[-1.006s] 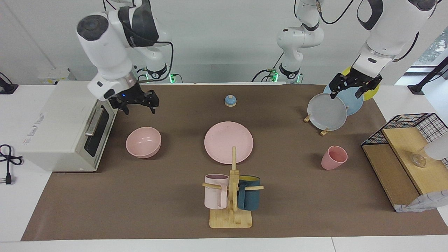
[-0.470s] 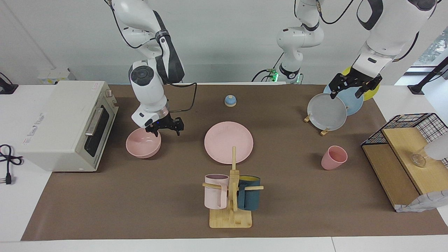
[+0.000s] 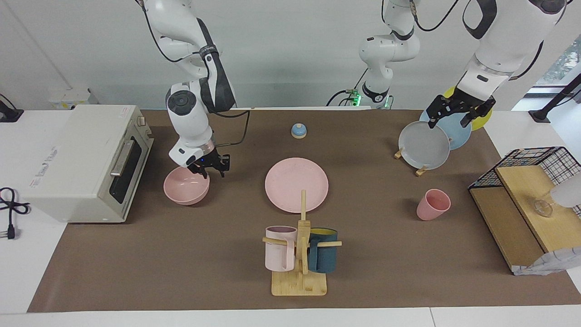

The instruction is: Organize tableware

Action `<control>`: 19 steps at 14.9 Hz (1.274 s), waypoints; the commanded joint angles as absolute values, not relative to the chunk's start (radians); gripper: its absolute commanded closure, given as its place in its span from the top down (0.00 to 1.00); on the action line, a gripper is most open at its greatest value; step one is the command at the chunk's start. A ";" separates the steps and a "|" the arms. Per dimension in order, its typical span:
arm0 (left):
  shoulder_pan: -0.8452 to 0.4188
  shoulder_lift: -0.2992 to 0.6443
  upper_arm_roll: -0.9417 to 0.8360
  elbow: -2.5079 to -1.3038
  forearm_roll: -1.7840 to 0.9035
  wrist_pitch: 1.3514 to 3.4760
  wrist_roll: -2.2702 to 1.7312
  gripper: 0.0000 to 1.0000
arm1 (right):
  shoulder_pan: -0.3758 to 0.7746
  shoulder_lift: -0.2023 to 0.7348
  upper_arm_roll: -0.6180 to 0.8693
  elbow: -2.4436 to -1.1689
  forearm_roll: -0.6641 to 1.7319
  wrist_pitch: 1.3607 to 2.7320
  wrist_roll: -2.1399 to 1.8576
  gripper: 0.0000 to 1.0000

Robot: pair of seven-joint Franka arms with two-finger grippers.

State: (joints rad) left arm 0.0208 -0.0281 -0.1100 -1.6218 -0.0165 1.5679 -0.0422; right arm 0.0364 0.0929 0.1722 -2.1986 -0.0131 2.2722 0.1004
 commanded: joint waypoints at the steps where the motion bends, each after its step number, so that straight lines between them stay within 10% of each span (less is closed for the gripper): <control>1: 0.037 -0.034 -0.126 -1.618 0.005 1.554 -0.052 1.00 | 0.014 0.095 0.178 -2.223 -0.078 2.319 0.045 0.53; 6: 0.038 -0.037 -0.126 -1.618 0.005 1.551 -0.054 1.00 | 0.018 0.095 0.178 -2.220 -0.144 2.307 0.038 0.00; 15: 0.040 -0.020 -0.124 -1.621 0.000 1.617 -0.055 1.00 | 0.109 0.244 0.377 -1.771 -0.169 1.918 0.441 0.00; 19: 0.041 0.162 -0.124 -1.620 -0.003 1.761 -0.057 1.00 | 0.335 0.522 0.408 -1.430 -0.243 1.815 0.837 0.00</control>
State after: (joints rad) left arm 0.0237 0.0380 -0.1095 -1.6337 -0.0165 1.6772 -0.0438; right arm 0.2314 0.3191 0.4007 -1.6551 -0.1701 1.8788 0.6652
